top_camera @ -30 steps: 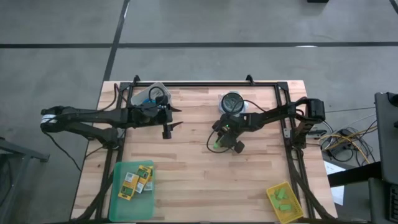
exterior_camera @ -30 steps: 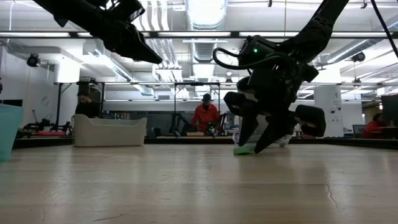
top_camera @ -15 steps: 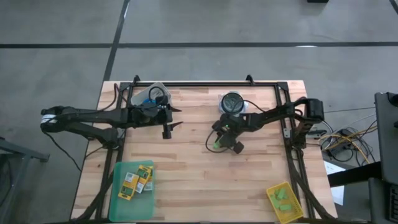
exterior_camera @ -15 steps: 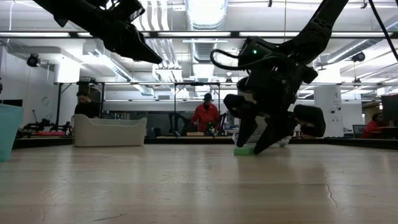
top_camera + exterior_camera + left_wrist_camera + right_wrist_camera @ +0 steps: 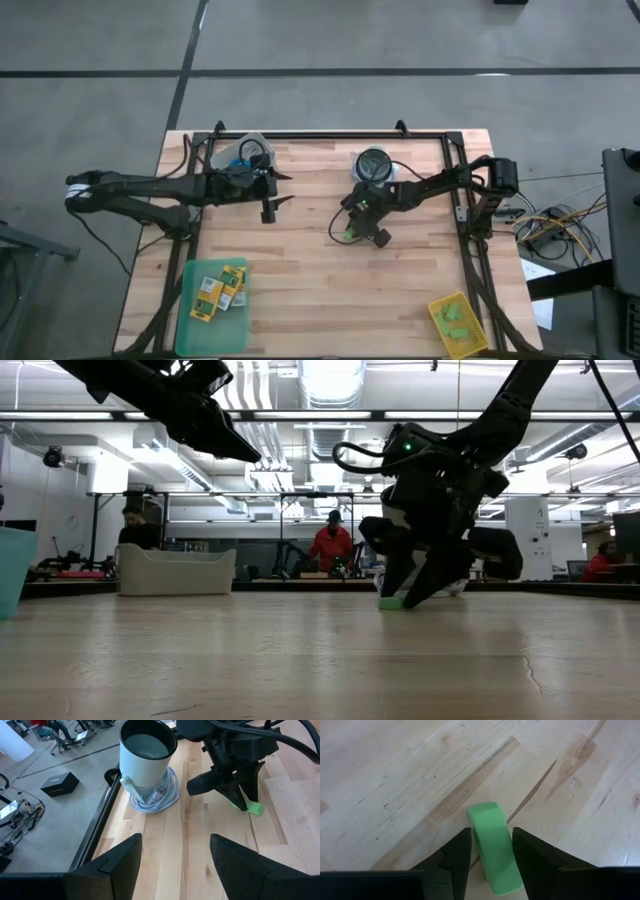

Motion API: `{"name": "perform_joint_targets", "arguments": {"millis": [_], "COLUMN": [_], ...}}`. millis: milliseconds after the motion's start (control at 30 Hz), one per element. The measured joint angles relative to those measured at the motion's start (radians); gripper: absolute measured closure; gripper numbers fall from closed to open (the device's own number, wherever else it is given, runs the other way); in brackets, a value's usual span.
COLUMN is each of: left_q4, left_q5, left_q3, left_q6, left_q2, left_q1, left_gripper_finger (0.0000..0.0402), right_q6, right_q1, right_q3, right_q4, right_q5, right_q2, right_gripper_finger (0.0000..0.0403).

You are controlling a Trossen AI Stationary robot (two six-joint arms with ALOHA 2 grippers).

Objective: Pick & Place School Supplies
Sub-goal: Put the green eraser into the yellow bin

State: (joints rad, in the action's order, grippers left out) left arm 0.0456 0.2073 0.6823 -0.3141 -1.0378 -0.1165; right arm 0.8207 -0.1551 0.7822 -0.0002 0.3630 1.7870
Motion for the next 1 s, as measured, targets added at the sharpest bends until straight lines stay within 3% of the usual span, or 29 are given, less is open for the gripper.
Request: {"name": "perform_joint_targets", "arguments": {"millis": [333, 1000], "left_q4": [0.000, 0.000], "left_q5": [0.000, 0.000], "left_q3": [0.000, 0.000], "left_q6": [0.000, 0.000], "left_q2": [0.000, 0.000], "left_q1": [0.000, 0.000], "left_gripper_finger": [0.0161, 0.0161], "right_q6": [-0.006, -0.075], "right_q1": [0.000, 0.000], "right_q3": [-0.002, -0.004], "right_q4": [-0.002, -0.001], "right_q5": [-0.022, -0.054], "right_q2": [-0.018, -0.215], "right_gripper_finger": [0.0326, 0.0364]}}
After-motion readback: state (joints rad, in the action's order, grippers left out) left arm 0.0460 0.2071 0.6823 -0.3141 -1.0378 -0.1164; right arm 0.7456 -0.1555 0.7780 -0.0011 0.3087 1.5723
